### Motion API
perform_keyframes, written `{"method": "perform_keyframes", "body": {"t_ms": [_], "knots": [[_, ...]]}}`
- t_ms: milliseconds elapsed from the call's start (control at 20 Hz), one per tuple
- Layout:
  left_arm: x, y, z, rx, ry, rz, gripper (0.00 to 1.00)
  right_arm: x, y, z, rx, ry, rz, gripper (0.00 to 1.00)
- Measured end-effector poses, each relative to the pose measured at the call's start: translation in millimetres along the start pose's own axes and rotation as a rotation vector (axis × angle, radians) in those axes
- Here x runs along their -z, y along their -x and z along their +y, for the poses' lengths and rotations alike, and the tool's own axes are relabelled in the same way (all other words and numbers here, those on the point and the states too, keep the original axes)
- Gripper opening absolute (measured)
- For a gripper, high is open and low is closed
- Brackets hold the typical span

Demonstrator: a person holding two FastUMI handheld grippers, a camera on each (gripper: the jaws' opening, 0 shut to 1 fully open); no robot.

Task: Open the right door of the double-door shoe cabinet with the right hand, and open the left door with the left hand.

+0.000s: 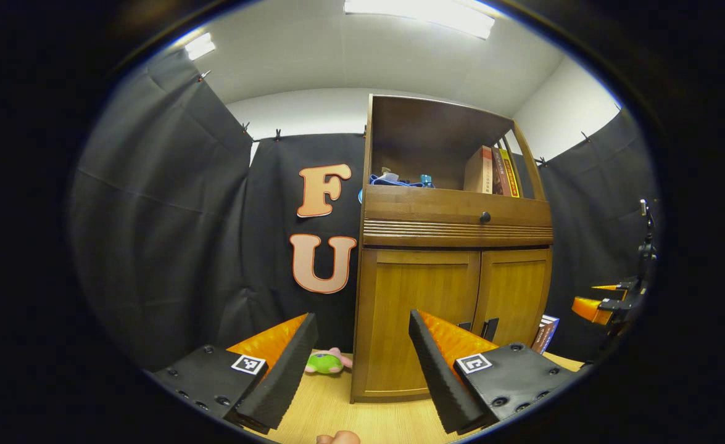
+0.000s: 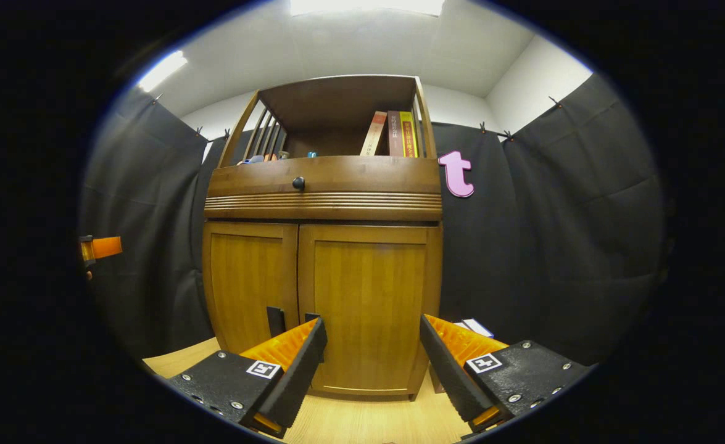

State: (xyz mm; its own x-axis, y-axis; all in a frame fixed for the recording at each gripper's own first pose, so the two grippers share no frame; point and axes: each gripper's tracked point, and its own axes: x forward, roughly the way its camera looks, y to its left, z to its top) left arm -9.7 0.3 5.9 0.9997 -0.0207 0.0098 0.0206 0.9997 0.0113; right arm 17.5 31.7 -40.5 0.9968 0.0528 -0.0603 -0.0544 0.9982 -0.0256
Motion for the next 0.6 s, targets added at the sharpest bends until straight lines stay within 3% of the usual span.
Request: {"method": "perform_keyframes", "body": {"t_ms": [600], "knots": [[7,2,18,-0.029,-0.009,0.016,0.95,56,-52,56,-0.114,0.004,0.059,0.94]]}}
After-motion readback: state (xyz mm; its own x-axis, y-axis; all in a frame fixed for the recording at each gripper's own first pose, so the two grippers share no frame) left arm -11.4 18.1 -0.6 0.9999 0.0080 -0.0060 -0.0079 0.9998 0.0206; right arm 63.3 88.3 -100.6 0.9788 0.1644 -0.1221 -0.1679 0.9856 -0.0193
